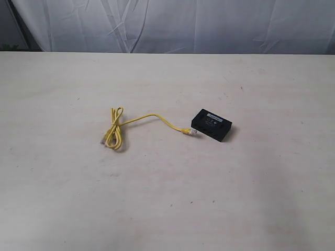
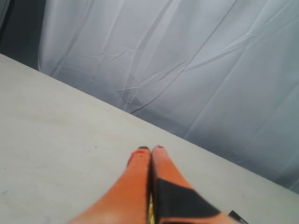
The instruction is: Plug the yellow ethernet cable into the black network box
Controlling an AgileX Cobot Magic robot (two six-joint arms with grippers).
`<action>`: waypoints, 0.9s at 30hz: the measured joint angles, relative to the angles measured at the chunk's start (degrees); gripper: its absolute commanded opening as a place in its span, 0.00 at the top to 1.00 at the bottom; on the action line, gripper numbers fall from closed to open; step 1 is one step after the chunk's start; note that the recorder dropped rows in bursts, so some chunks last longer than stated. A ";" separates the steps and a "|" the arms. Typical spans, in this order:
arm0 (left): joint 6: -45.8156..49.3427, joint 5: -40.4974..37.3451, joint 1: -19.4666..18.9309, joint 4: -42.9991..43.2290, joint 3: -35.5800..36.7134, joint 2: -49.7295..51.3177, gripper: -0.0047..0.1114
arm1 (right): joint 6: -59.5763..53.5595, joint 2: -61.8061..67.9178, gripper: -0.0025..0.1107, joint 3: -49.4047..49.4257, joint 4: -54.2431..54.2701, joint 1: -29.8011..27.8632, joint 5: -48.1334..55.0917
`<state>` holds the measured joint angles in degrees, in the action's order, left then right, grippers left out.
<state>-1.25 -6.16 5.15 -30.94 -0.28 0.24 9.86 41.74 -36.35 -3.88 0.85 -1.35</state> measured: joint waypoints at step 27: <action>0.00 0.60 0.00 -3.15 0.00 0.00 0.96 | -41.80 43.40 0.99 -29.74 7.59 0.00 47.63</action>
<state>-1.25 -5.56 5.15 -34.09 -0.28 0.24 -31.94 85.13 -66.09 3.71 0.85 46.28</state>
